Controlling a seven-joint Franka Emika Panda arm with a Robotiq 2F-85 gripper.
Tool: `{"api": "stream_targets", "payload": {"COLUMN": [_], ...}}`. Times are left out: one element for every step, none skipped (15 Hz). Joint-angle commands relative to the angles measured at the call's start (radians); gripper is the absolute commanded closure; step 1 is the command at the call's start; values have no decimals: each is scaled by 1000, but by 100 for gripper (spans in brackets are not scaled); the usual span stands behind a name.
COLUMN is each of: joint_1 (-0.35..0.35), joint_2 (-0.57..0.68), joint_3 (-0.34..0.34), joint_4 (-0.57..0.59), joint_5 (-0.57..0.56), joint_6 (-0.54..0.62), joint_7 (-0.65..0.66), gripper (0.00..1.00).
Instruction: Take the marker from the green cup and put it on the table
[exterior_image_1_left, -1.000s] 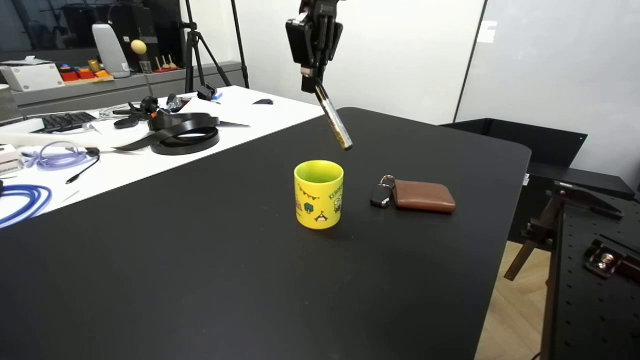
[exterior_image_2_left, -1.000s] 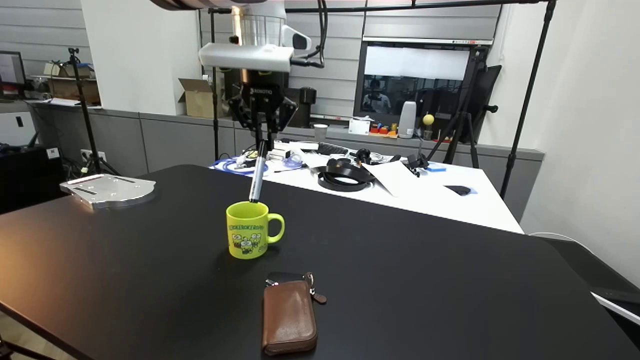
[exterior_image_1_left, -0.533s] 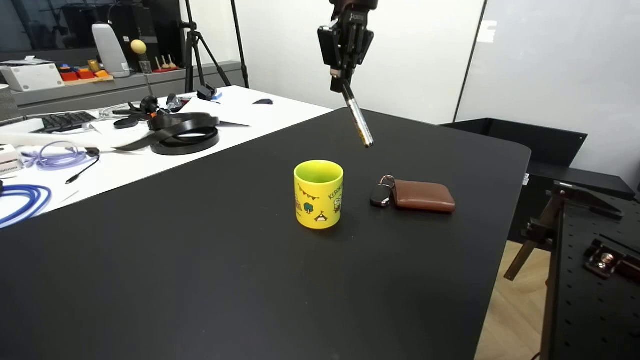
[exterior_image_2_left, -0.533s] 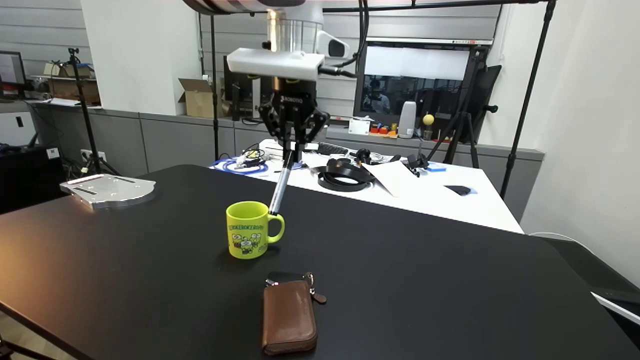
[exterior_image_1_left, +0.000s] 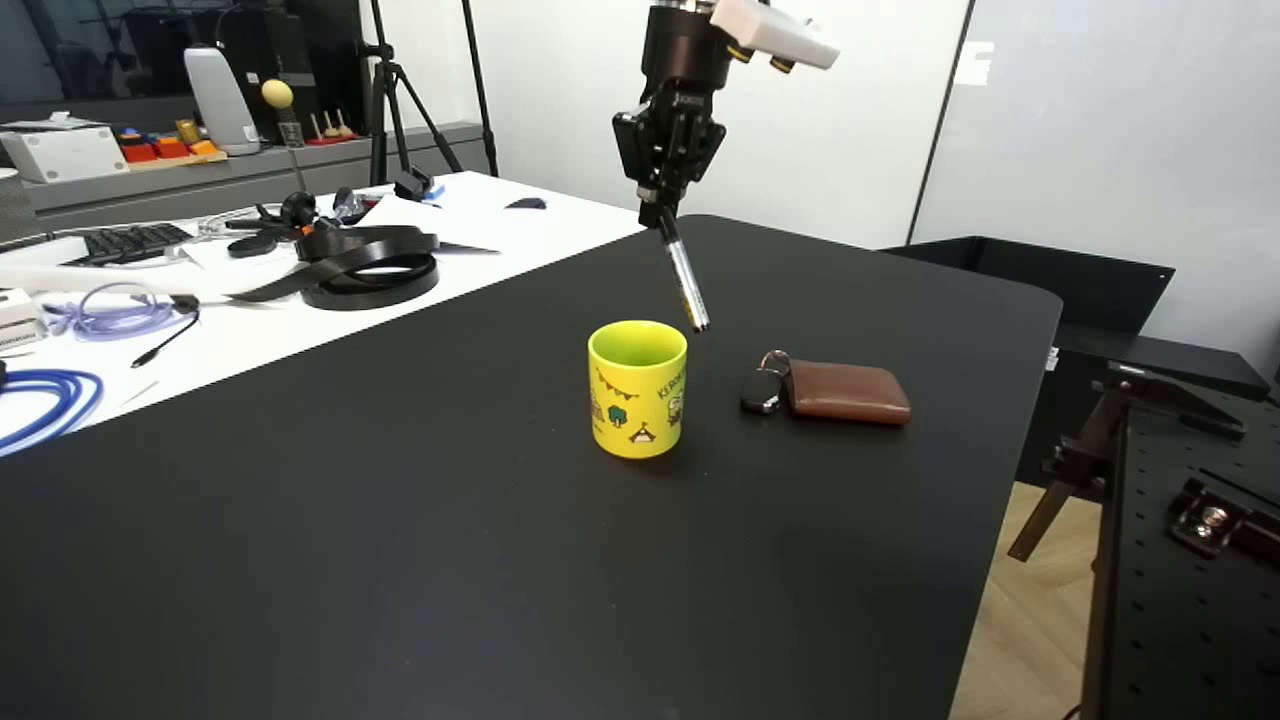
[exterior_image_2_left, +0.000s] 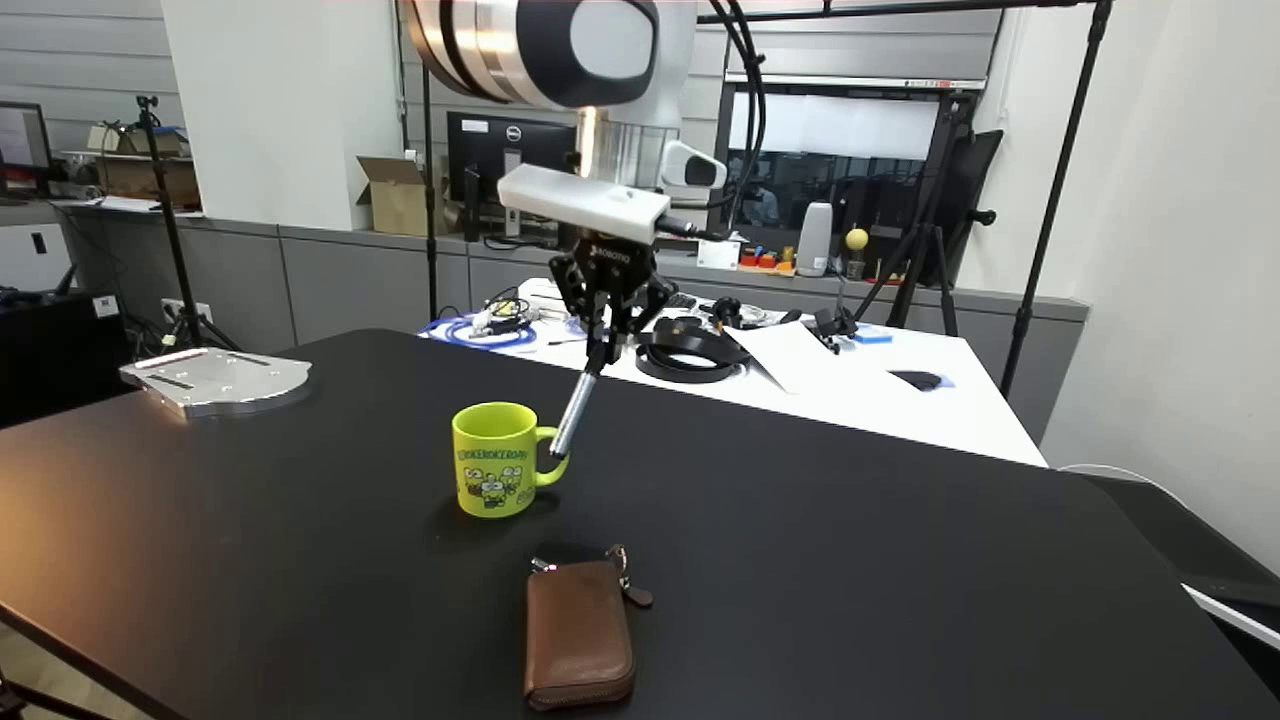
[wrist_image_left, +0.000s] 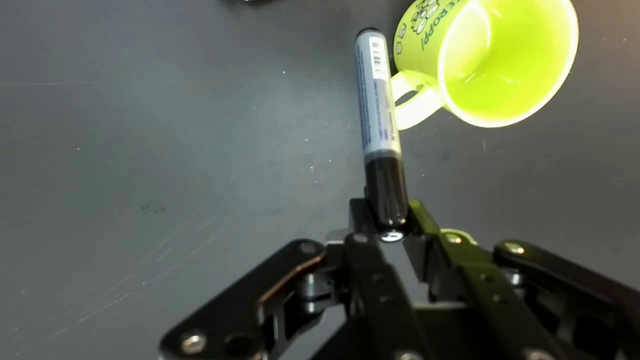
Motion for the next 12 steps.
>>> {"api": "stream_targets", "payload": {"joint_1": [-52,-66,-79,-91,-102,-115,-126,-137,-149,-161,-172,-181], "joint_2": [105,128,149,169,187,204,221,236,252,267,283,296], "joint_3": [31,39,47,56,63,74,82,92,105,116,128,135], "joint_4": [102,119,134,146,159,172,185,198,213,228,244,258], "joint_5": [54,64,73,77,81,86,90,96,104,113,122,132], "joint_6": [-21,-25,-30,-33,-37,-43,-53,-63,-75,-91,-107,-122], "joint_7": [-25,-32,-40,-47,-53,-63,-68,-75,-91,-101,-115,-125], "gripper": [95,95,95,95,95,95,95,95,95,95,95,95]}}
